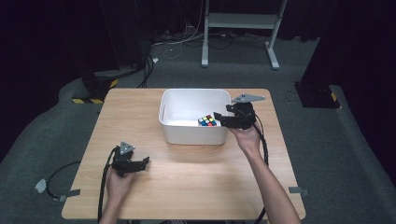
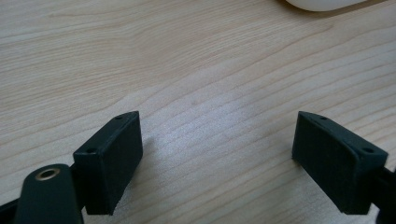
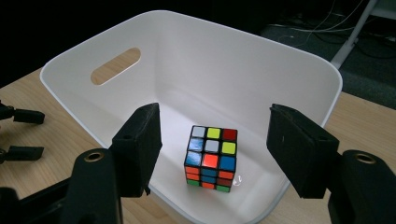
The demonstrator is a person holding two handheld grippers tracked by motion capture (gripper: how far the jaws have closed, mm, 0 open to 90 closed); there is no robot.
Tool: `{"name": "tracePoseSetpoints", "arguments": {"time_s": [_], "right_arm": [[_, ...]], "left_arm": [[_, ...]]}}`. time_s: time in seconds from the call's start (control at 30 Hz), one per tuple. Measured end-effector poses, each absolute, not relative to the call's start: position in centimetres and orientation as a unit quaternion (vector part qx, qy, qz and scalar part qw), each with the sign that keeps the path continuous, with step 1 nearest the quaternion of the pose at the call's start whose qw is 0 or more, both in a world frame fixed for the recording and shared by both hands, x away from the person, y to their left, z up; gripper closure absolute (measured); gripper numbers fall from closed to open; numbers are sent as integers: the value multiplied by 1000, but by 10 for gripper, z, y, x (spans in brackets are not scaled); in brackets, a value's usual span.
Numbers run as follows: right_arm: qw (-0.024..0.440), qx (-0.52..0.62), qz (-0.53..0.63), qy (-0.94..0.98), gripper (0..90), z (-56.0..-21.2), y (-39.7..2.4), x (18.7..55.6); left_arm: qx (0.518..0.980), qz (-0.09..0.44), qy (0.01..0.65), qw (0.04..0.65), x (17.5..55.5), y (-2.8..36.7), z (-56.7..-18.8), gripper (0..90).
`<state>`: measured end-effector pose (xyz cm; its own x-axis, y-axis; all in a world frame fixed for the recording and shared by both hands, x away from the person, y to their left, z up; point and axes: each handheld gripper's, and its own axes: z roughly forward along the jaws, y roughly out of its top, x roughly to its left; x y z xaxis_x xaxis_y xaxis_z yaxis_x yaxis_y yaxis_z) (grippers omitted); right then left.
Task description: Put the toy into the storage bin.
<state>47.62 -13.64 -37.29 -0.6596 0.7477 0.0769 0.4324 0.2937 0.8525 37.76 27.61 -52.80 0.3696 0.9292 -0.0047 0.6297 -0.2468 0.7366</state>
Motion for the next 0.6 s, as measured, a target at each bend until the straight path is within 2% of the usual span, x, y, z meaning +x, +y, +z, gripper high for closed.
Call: {"name": "tracePoseSetpoints", "arguments": {"time_s": [0.6], "right_arm": [[177, 370, 486, 772, 341, -361, -149, 463]], "left_arm": [[756, 224, 516, 335, 378, 276, -528, 164]]}}
